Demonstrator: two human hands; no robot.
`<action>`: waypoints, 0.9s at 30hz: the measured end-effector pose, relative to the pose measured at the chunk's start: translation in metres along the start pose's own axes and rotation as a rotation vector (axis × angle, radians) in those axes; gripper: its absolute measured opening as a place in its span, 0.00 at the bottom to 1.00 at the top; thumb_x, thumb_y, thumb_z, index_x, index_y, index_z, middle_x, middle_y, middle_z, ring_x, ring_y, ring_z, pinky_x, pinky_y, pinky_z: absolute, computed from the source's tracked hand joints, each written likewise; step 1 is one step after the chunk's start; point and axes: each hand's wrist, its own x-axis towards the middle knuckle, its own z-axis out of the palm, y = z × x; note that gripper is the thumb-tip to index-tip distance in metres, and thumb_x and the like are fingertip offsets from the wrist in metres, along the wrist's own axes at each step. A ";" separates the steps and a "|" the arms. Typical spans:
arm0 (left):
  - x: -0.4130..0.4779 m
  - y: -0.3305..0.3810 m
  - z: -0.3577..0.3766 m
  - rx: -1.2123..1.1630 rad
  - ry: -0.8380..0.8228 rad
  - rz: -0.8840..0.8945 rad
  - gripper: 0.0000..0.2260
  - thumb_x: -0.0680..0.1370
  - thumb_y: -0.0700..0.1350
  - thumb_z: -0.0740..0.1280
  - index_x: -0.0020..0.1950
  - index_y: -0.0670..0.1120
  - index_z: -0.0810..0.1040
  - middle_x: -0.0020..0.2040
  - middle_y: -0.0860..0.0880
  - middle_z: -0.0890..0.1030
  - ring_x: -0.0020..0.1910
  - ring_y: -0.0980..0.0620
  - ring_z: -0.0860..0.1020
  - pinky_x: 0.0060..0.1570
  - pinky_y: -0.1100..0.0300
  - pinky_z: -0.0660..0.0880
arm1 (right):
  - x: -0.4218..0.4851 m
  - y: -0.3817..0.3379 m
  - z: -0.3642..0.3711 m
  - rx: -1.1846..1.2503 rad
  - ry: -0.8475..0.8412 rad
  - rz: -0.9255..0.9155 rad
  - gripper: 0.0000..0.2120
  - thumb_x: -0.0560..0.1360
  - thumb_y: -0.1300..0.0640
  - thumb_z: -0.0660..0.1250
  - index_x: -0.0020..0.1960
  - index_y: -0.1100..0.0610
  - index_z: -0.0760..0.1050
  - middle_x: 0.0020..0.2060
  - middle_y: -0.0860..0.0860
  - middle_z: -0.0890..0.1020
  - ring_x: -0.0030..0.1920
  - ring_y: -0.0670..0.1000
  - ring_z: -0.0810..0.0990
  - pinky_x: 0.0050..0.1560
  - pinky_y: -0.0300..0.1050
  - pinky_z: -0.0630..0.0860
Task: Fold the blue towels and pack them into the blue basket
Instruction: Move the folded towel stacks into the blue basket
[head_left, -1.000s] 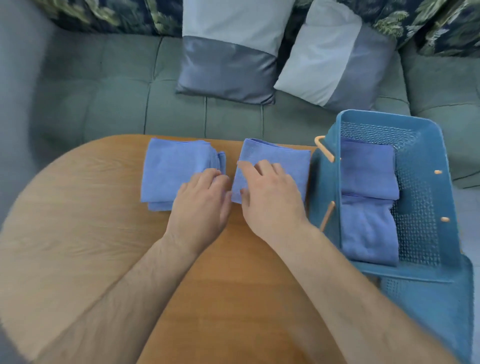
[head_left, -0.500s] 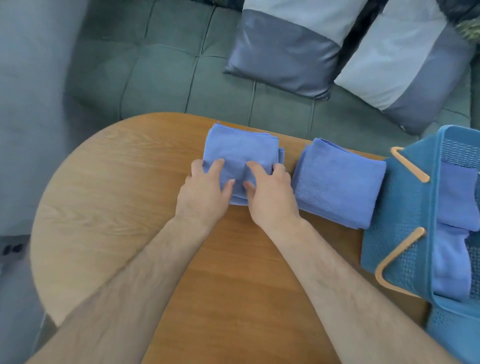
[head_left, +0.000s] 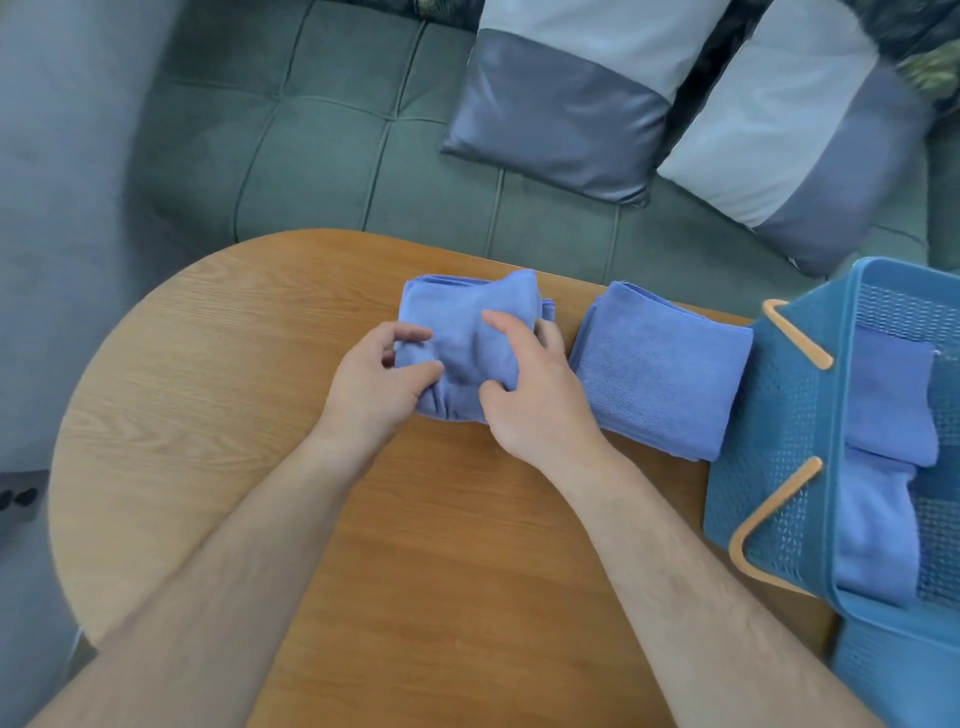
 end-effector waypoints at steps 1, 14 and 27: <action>-0.005 0.003 0.001 -0.057 -0.016 -0.012 0.14 0.74 0.41 0.73 0.56 0.56 0.81 0.47 0.51 0.82 0.37 0.56 0.77 0.39 0.63 0.74 | -0.004 0.001 -0.005 0.000 0.017 -0.026 0.31 0.75 0.61 0.63 0.75 0.41 0.64 0.67 0.43 0.65 0.49 0.51 0.76 0.51 0.47 0.74; -0.080 0.106 0.123 0.144 -0.154 0.496 0.22 0.77 0.43 0.73 0.70 0.54 0.76 0.60 0.57 0.76 0.48 0.64 0.75 0.47 0.75 0.69 | -0.078 0.081 -0.160 -0.031 0.342 -0.045 0.31 0.74 0.60 0.66 0.74 0.41 0.68 0.65 0.44 0.67 0.50 0.50 0.75 0.54 0.50 0.75; -0.105 0.173 0.326 0.897 -0.356 0.860 0.19 0.80 0.44 0.64 0.71 0.44 0.71 0.63 0.44 0.70 0.53 0.41 0.77 0.52 0.47 0.75 | -0.092 0.233 -0.283 -0.138 0.297 0.349 0.28 0.76 0.57 0.64 0.74 0.41 0.65 0.65 0.48 0.67 0.51 0.53 0.75 0.53 0.52 0.76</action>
